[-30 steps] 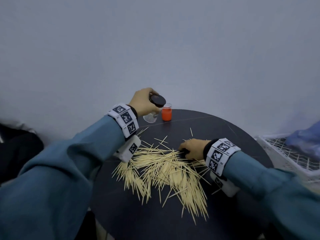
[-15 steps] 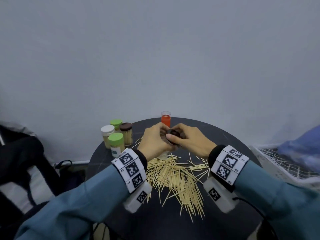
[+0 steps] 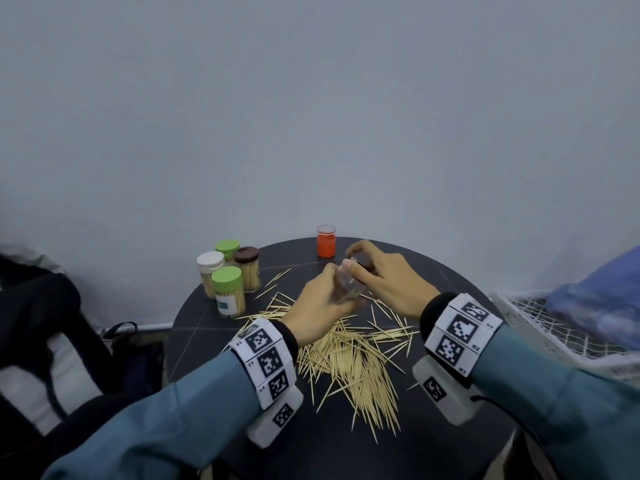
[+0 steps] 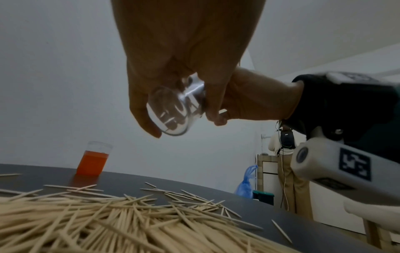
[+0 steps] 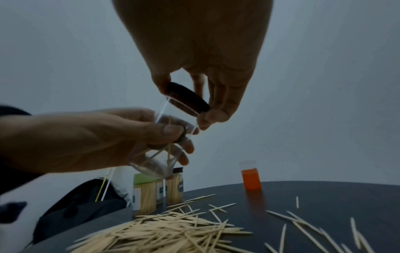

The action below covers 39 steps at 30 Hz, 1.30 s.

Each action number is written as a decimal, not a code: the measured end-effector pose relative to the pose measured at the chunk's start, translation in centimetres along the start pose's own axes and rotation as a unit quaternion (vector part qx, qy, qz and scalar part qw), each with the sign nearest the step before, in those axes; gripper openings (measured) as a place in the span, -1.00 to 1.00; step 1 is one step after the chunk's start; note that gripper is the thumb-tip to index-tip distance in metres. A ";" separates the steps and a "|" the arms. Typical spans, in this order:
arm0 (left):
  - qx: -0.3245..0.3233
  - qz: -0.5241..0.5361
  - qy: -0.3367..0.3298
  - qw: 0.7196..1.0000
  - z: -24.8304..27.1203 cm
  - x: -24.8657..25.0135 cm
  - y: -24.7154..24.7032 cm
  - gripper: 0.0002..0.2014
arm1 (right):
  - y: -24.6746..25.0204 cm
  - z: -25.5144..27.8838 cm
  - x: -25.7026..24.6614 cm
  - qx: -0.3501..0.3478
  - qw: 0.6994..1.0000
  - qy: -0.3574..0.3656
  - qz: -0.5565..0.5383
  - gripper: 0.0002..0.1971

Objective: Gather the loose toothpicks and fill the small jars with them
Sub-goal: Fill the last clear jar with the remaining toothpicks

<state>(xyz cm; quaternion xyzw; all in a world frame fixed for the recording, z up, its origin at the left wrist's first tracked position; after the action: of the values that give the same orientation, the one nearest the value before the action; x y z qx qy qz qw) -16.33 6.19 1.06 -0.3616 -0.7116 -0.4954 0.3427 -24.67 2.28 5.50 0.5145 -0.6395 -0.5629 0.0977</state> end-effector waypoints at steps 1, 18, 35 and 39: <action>-0.006 -0.002 -0.002 1.000 0.0 0.0 -0.2 -0.64 | 0.0 0.1 -0.2 -0.013 1.000 0.016 0.009 -0.67; -0.045 -0.011 0.016 0.999 -0.3 -0.3 -1.2 -0.61 | -0.6 -0.1 -0.3 -0.135 0.989 0.047 0.029 -0.60; -0.043 0.082 0.070 0.993 0.1 -1.9 1.5 -0.68 | -1.6 3.1 12.1 -0.250 0.922 -0.159 0.251 -0.49; -0.008 0.091 0.060 0.994 -0.3 -2.0 3.1 -0.65 | -2.4 4.8 15.2 -0.297 0.882 -0.192 0.312 -0.44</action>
<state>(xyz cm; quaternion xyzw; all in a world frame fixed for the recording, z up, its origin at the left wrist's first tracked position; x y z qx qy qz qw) -12.61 6.34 0.82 -0.3974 -0.6497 -0.4886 0.4258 -33.56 -6.00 -5.03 0.1173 -0.5762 -0.7544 0.2919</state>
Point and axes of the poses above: each hand's wrist, its own z-axis away from the middle knuckle, its own y-axis out of the back of the hand, x = y × z, the point moved 9 cm from there along -z, towards the middle knuckle, and after that the axes turned 7 degrees about z, right-handed, at the moved point
